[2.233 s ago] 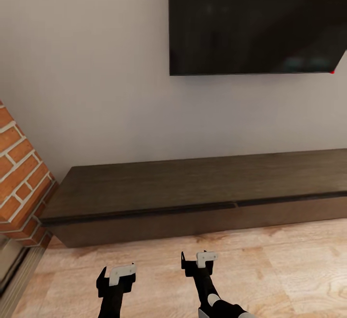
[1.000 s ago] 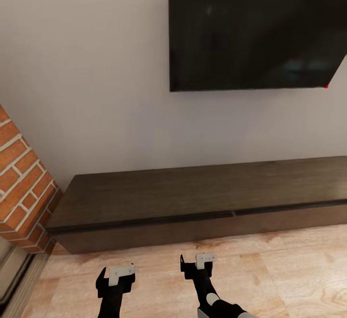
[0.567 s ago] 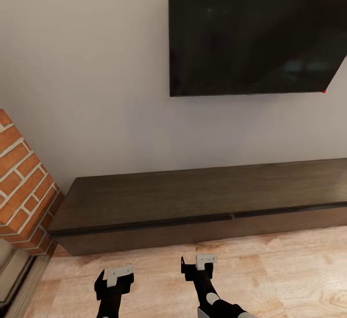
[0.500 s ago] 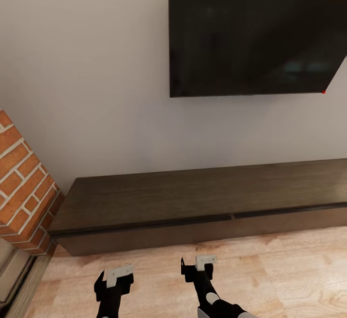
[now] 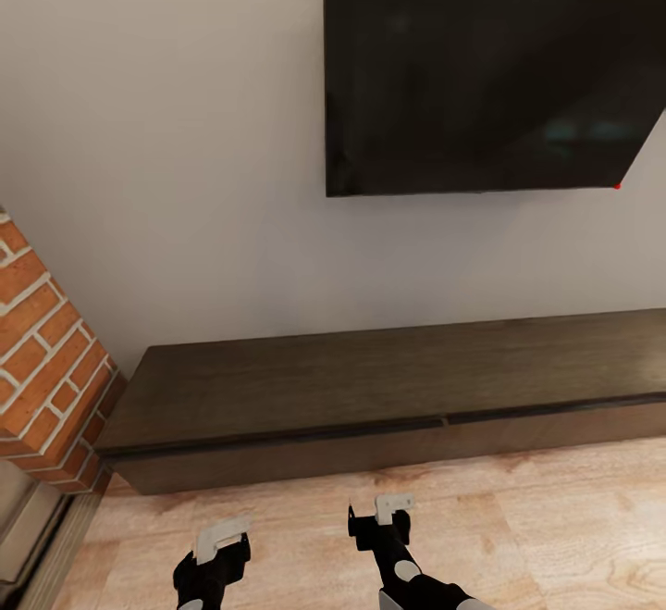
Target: Place each of the two pumpkins and all three candles from the living room inside a cabinet in the living room (use any cabinet), then make sure every cabinet is closed, and position the cauldron so it is next to a table in the living room.
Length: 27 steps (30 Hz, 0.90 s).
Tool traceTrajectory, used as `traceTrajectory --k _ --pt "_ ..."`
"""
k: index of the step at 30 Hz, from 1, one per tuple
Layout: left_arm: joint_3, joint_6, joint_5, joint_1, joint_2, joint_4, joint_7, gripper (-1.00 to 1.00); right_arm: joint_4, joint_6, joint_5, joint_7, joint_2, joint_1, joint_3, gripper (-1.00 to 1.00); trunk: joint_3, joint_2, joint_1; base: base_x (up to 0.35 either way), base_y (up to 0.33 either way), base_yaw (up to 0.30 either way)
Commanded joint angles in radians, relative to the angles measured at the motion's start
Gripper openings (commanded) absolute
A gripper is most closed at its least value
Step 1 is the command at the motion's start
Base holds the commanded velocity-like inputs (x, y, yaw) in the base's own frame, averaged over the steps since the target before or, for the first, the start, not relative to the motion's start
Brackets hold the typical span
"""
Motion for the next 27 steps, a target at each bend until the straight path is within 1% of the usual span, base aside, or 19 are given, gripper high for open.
traceTrajectory --k 1,3,5,8,10,12,15,20,27 --pt "-0.004 0.001 0.012 -0.002 0.002 -0.001 -0.009 1.0 0.0 0.014 -0.007 -0.005 0.0 -0.001 0.009 1.0 0.002 0.007 -0.004 0.0 0.0 0.0" --pt "-0.002 0.015 0.019 -0.002 0.006 0.004 -0.054 1.0 -0.002 0.039 -0.006 -0.004 0.0 -0.001 0.008 1.0 0.009 0.021 -0.012 0.0 0.0 0.0" --pt "0.009 0.051 0.022 -0.004 0.016 0.01 -0.098 1.0 -0.003 0.047 -0.006 -0.003 -0.001 -0.001 0.009 1.0 0.015 0.035 -0.019 0.0 0.0 0.0" --pt "0.053 0.091 0.027 -0.004 0.025 0.014 -0.146 1.0 -0.004 0.051 -0.006 -0.004 -0.001 -0.001 0.009 1.0 0.024 0.056 -0.031 0.0 0.0 0.0" --pt "0.084 0.108 0.029 -0.004 0.027 0.016 -0.164 1.0 -0.003 0.052 -0.006 -0.004 -0.001 -0.001 0.009 1.0 0.031 0.07 -0.039 0.0 0.0 0.0" --pt "0.101 0.127 0.03 -0.004 0.027 0.032 -0.172 1.0 -0.001 0.052 -0.006 -0.005 -0.001 -0.001 0.009 1.0 0.037 0.084 -0.046 0.0 0.0 0.0" --pt "0.113 0.145 0.029 -0.009 0.027 0.061 -0.177 1.0 0.001 0.053 -0.006 -0.005 -0.001 -0.001 0.009 1.0 0.046 0.105 -0.058 0.0 0.0 0.0" --pt "0.118 0.152 0.03 -0.014 0.027 0.081 -0.179 1.0 0.004 0.053 -0.007 -0.005 -0.001 -0.001 0.009 1.0 0.062 0.14 -0.077 0.0 0.0 0.0" --pt "0.123 0.154 0.031 -0.019 0.026 0.14 -0.18 1.0 0.004 0.053 -0.007 -0.005 -0.001 -0.001 0.009 1.0 0.084 0.189 -0.104 0.0 0.0 0.0"
